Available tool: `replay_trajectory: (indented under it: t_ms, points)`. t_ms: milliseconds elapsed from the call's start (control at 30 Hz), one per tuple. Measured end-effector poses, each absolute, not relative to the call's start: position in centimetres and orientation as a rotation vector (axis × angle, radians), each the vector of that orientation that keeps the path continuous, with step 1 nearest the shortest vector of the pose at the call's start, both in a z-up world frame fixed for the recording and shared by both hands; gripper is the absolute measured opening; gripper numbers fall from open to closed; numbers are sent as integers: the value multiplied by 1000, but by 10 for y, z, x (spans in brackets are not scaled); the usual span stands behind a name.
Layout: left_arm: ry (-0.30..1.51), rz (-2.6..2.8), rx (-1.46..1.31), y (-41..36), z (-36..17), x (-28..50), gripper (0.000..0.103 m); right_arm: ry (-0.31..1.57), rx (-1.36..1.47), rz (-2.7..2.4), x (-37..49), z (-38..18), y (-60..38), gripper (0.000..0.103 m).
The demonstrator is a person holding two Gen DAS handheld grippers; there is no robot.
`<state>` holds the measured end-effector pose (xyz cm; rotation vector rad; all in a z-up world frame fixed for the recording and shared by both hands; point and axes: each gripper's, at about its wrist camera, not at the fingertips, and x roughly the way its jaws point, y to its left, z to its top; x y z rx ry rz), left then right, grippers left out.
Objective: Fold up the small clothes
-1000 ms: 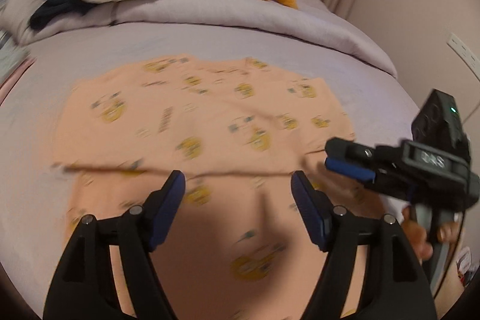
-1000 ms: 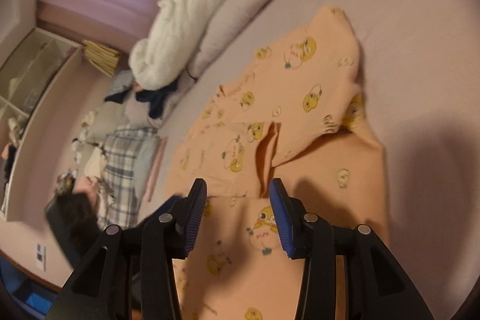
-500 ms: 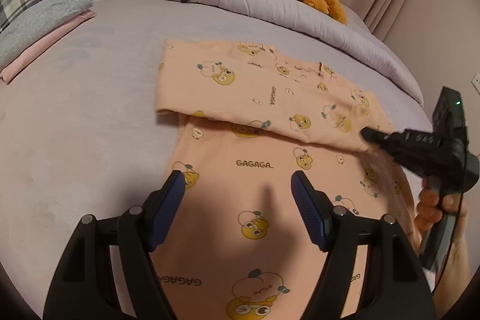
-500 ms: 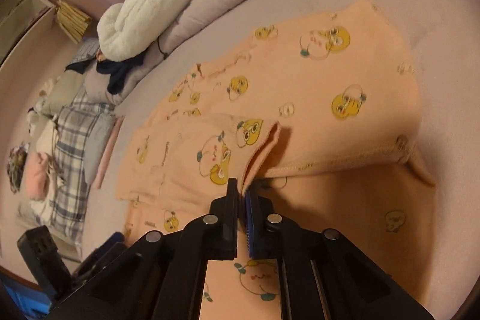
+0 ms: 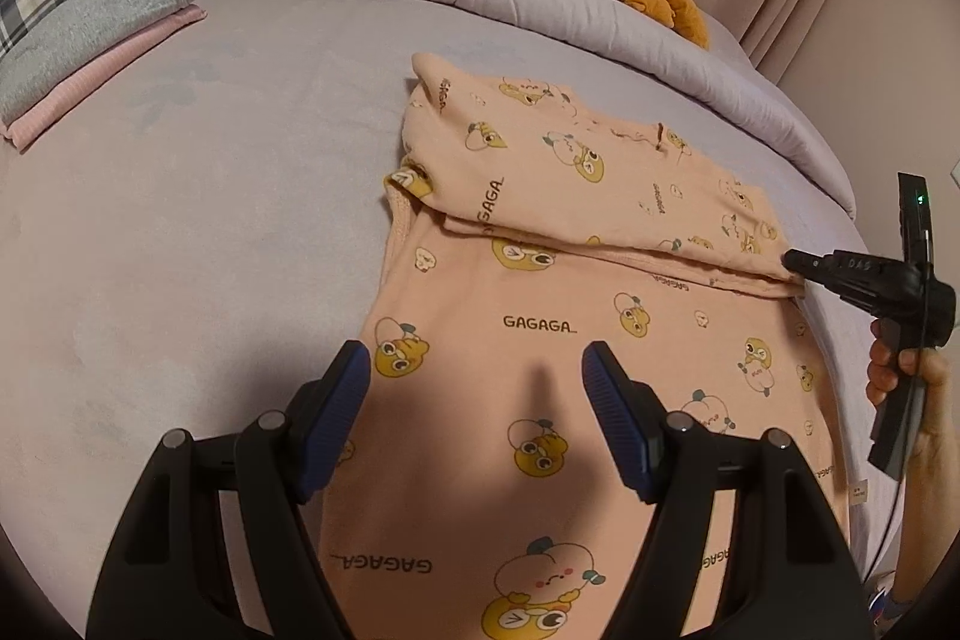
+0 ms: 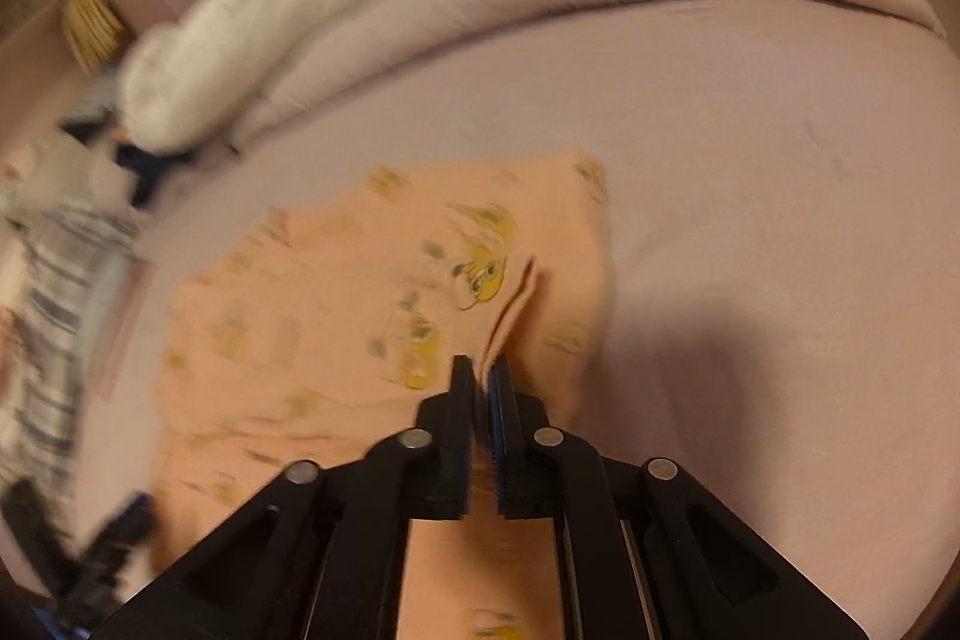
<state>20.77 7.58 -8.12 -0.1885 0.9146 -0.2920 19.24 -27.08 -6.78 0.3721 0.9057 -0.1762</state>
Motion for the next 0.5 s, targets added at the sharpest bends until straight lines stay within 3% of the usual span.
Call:
replay_trajectory:
  t_ms: [167, 333, 500]
  points:
    - [919, -300, -174, 70, -81, 207, 73, 794, 347, -127, 178, -61, -260, 7]
    - [914, -300, -173, 66, -77, 203, 73, 915, 303, -98, 194, -87, -248, 7]
    - [890, -307, -166, 61, -66, 192, 73, 851, 380, -50, 171, -77, -252, 7]
